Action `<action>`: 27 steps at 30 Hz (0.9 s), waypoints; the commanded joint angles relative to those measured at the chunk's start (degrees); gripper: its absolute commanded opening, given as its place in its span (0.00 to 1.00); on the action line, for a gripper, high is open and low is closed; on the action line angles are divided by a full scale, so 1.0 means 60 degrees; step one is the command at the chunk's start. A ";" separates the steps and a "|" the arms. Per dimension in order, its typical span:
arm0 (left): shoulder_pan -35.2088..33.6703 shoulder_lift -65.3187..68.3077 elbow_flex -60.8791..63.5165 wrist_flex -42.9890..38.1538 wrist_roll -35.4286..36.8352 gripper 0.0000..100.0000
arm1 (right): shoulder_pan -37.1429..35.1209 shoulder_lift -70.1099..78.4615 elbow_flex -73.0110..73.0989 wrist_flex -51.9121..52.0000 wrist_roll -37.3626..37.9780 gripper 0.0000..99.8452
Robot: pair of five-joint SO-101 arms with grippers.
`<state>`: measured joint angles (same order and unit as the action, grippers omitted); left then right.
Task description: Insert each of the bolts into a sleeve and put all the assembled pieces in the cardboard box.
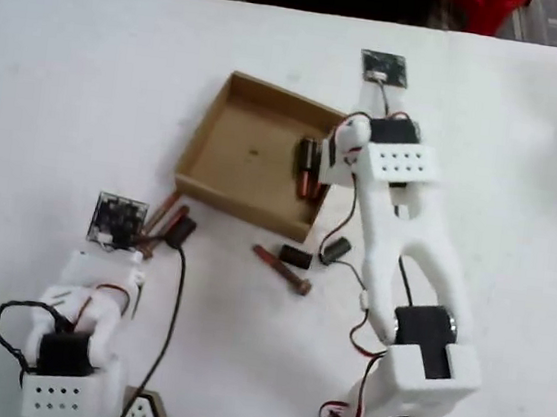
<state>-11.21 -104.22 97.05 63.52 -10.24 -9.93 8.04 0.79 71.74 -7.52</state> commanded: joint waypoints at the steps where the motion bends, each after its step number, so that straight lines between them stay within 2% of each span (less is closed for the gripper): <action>1: -0.0095 -0.0051 -0.0015 0.0029 -0.0088 0.06 | 0.0462 -0.0549 -0.0015 0.0344 -0.0205 0.04; 7: -0.0095 -0.0051 -0.0015 0.0059 -0.0088 0.06 | 0.0579 -0.1165 0.1905 0.0125 -0.0190 0.04; 14: -0.0095 -0.0051 -0.0015 0.0059 -0.0088 0.06 | 0.0549 -0.2718 0.4352 -0.1121 -0.0264 0.04; 19: -0.0095 -0.0051 -0.0015 0.0059 -0.0088 0.06 | 0.0462 -0.2527 0.4689 -0.1326 -0.0352 0.04; 23: -0.0095 -0.0051 -0.0015 0.0059 -0.0088 0.06 | 0.0242 -0.1883 0.4645 -0.1326 -0.1026 0.04; 27: -0.0095 -0.0051 -0.0015 0.0059 -0.0088 0.06 | -0.0300 -0.1487 0.4645 -0.1516 -0.1289 0.11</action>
<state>-11.21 -104.22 97.05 63.52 -10.24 -9.67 -0.92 29.01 63.91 -13.76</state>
